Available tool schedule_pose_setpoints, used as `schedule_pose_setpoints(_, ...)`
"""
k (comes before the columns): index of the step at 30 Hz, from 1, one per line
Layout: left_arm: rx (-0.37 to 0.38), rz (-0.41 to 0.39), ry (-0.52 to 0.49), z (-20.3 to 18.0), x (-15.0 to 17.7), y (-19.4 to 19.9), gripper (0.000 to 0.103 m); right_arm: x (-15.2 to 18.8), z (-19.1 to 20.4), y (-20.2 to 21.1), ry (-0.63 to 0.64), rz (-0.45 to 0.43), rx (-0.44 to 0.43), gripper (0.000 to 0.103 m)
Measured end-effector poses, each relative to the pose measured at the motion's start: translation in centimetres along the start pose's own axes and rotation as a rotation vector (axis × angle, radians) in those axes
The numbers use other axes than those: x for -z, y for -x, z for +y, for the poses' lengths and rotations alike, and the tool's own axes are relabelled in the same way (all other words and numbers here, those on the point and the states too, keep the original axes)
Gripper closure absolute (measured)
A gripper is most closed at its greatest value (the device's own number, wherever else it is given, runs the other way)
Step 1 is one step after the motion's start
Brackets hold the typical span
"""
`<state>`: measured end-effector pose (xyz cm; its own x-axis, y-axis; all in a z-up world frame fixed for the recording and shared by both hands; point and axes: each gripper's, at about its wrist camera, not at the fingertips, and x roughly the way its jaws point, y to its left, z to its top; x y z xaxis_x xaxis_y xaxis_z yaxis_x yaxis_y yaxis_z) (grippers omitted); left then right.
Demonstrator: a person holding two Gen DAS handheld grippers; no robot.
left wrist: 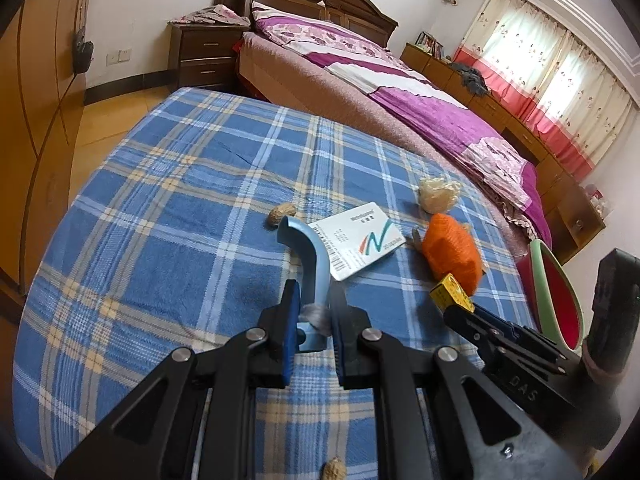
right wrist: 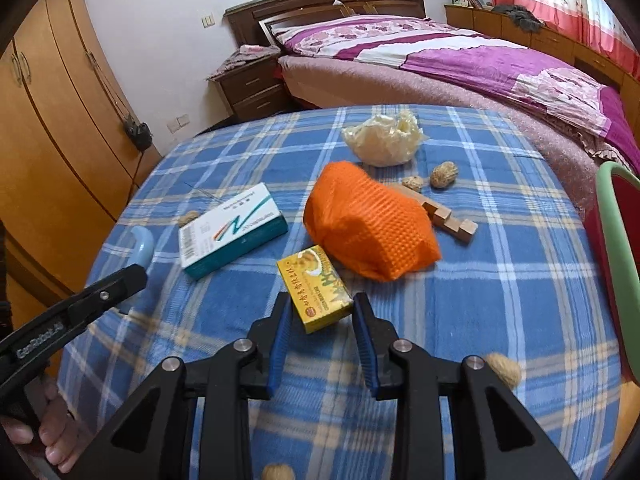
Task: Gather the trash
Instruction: 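Grasp the yellow box with the right tool while the left tool holds the blue toy, then carry the blue toy and yellow box over the red bucket with both tools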
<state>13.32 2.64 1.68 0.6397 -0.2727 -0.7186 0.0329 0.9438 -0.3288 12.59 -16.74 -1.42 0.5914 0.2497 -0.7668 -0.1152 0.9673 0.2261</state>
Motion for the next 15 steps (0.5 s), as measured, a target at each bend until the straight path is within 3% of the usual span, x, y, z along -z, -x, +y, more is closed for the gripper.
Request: schedule_pose_setpoints(15,0.058,-0.021,-0.042,-3.0,0.7,2.5,0.089,1.6,-1.1,6.4,-0.054,-0.103,-0.039,0.070)
